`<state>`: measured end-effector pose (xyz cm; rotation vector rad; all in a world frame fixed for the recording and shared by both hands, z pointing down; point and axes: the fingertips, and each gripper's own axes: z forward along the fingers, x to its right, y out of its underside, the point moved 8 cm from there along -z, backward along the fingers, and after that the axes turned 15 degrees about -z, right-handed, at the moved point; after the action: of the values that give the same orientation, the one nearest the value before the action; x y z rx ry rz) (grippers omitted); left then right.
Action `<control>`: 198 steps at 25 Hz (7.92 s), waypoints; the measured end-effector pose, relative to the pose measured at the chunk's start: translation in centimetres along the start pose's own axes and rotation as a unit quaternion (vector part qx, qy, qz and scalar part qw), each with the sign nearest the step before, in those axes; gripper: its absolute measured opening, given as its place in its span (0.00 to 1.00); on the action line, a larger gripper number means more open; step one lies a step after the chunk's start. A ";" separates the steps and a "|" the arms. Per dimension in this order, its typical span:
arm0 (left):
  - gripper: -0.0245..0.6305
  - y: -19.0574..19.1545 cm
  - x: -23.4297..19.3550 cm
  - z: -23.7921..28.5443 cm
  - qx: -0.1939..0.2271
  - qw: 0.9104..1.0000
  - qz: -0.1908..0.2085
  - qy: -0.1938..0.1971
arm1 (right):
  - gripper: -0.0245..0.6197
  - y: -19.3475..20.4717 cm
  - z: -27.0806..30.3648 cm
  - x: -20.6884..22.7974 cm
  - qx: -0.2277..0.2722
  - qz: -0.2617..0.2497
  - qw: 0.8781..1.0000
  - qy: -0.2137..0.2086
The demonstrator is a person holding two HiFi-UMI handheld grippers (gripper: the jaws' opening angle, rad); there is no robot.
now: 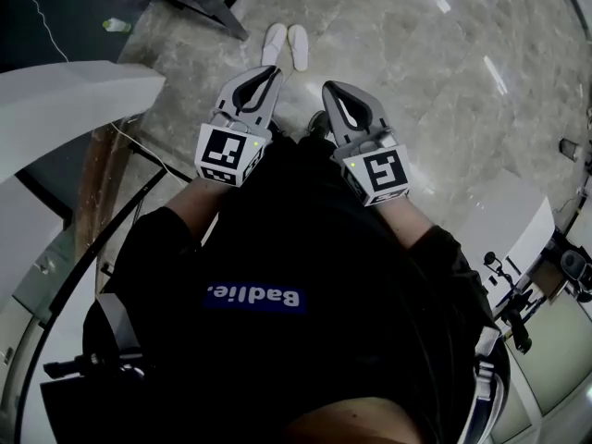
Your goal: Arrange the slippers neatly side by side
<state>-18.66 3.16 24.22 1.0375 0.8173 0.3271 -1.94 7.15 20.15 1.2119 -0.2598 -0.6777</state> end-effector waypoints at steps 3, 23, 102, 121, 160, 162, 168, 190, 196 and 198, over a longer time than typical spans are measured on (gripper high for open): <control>0.04 0.9 -0.4 1.6 -0.014 1.000 0.001 -0.003 | 0.04 0.9 -0.1 0.9 0.000 0.014 1.000 0.007; 0.12 16.2 -8.8 16.4 -0.150 0.986 0.022 -0.073 | 0.04 13.5 3.7 6.9 -0.030 0.070 0.997 0.007; 0.07 66.1 -45.5 44.3 -0.379 0.870 -0.110 -0.296 | 0.04 54.1 21.1 9.5 0.055 0.048 0.997 0.007; 0.21 66.9 -44.1 44.3 -0.330 0.885 -0.156 -0.288 | 0.04 53.6 20.2 9.0 0.069 0.048 0.996 -0.003; 0.38 16.9 -7.4 13.2 -0.233 0.950 0.024 -0.207 | 0.04 14.6 -0.7 10.4 -0.094 0.073 0.992 -0.046; 0.38 13.5 -6.2 12.1 -0.218 0.953 0.029 -0.208 | 0.04 12.8 -1.6 10.6 -0.091 0.070 0.992 -0.044; 0.38 5.8 -0.6 9.0 -0.167 0.970 0.049 -0.168 | 0.04 7.9 -3.7 9.8 -0.072 0.059 0.994 -0.053; 0.38 -9.1 12.8 1.6 -0.002 0.998 0.008 0.056 | 0.04 -7.2 -7.2 7.9 0.068 -0.016 0.996 -0.052; 0.04 -9.3 14.1 -0.4 0.040 0.997 0.049 0.049 | 0.04 -7.3 -7.3 6.5 0.075 -0.021 0.996 -0.048; 0.04 -9.4 13.8 -0.7 0.046 0.996 0.051 0.049 | 0.04 -7.1 -7.2 6.4 0.076 -0.020 0.996 -0.046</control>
<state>-11.15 7.24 9.85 1.1589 0.8764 0.4334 4.39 7.52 10.01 1.3354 -0.3708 -0.7601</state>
